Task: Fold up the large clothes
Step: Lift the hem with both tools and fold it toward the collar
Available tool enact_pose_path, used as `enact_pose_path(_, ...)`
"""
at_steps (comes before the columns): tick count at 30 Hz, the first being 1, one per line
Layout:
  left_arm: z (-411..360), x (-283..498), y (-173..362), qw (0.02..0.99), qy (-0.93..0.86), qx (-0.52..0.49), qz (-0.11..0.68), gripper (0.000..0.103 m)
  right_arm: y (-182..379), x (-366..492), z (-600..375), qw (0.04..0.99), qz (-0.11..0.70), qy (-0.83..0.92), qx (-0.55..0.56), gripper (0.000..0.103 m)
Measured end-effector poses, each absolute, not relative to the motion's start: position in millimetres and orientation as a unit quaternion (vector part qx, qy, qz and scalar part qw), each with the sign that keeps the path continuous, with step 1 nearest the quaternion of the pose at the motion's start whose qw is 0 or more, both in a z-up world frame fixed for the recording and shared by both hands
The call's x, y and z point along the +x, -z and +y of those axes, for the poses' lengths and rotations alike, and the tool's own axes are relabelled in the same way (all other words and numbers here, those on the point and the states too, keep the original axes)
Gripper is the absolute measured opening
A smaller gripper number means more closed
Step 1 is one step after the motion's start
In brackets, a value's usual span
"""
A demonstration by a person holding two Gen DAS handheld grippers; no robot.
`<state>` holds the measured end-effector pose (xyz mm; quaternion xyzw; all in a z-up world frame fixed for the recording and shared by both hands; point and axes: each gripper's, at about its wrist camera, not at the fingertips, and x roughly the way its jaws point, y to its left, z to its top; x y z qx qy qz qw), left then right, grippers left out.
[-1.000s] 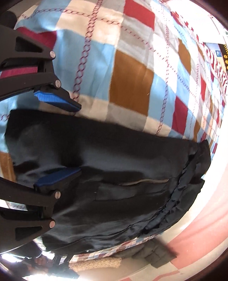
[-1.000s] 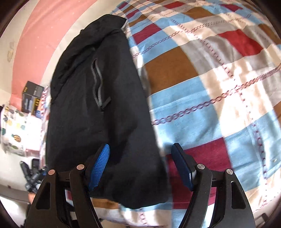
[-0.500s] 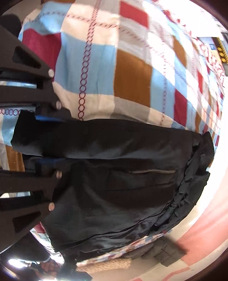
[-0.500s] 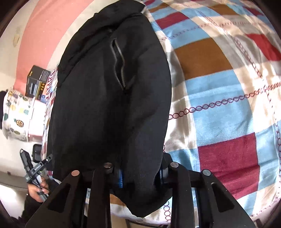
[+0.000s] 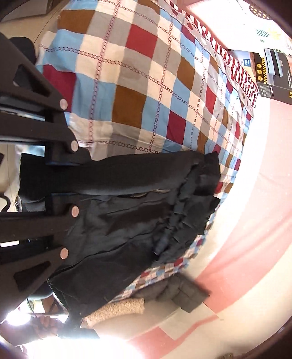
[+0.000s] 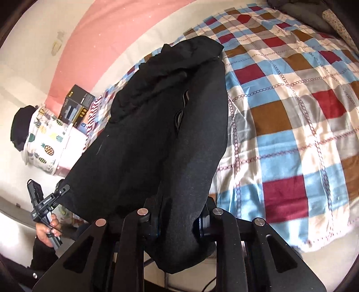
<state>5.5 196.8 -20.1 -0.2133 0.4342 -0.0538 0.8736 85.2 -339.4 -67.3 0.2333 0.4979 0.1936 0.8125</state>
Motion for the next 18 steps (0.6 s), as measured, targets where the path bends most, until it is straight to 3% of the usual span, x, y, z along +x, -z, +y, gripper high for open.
enact_pose_path(11,209,-68,11,0.854,0.067,-0.268,0.44,0.016,38,9,-352,0.8,0.502,-0.201,0.26,0.021)
enact_pose_path(18,206,-39,-15,0.873,0.076,-0.266,0.402,0.015,14,38,-351,0.818,0.463,-0.218,0.264,0.021)
